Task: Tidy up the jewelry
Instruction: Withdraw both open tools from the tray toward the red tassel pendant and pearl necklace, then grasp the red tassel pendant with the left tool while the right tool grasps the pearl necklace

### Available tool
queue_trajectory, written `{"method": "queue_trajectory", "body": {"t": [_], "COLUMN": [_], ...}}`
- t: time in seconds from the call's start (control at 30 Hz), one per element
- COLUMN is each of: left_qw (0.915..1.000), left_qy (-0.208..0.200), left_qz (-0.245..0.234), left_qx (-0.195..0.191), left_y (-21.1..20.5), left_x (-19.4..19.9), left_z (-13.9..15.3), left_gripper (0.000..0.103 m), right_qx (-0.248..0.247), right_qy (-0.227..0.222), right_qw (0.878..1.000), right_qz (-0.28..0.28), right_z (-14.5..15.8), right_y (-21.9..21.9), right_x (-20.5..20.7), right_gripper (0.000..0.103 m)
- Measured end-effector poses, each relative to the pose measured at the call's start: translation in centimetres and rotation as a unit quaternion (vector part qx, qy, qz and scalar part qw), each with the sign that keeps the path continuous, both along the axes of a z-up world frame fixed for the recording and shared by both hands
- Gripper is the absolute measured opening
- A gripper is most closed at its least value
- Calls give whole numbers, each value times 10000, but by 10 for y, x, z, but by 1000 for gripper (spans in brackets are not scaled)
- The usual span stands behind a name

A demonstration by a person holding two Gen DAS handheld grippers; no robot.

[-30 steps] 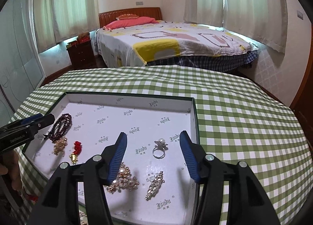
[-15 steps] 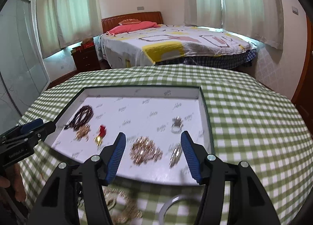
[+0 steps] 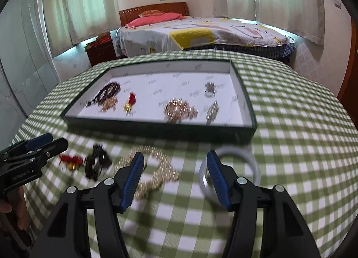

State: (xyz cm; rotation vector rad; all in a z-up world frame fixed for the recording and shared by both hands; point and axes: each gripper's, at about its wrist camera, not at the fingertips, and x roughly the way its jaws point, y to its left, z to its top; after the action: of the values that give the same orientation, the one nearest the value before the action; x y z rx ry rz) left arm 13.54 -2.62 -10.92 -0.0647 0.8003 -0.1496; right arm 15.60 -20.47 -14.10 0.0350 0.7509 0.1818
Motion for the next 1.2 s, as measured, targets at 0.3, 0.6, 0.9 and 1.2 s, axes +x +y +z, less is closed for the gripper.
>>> {"method": "queue_trajectory", "body": {"t": [0.3,0.6,0.9,1.2], "left_qw": [9997,9991,9997,10000], "left_qy": [178,176,49,-22], "left_qz": [-166,-380,-245,-70], "left_qx": [101,54,24,-16], "left_y": [-12,-14,-4,9], "left_x": [2,-1,-8,-9], "left_z": [-15,-16,-8,-1], "left_gripper": [65,10,7,7], "right_qx": [-43,-28,-20,-55], "right_qy": [50,74,122,208], "right_qw": [9999,9999,9997,9987], "right_qz": [99,107,219,455], "right_z": [-6,-10,-12,-13], "right_y": [7,9,16,34], "right_x": [-11,-10,-9,-4], "right_gripper": [58,58,58,70]}}
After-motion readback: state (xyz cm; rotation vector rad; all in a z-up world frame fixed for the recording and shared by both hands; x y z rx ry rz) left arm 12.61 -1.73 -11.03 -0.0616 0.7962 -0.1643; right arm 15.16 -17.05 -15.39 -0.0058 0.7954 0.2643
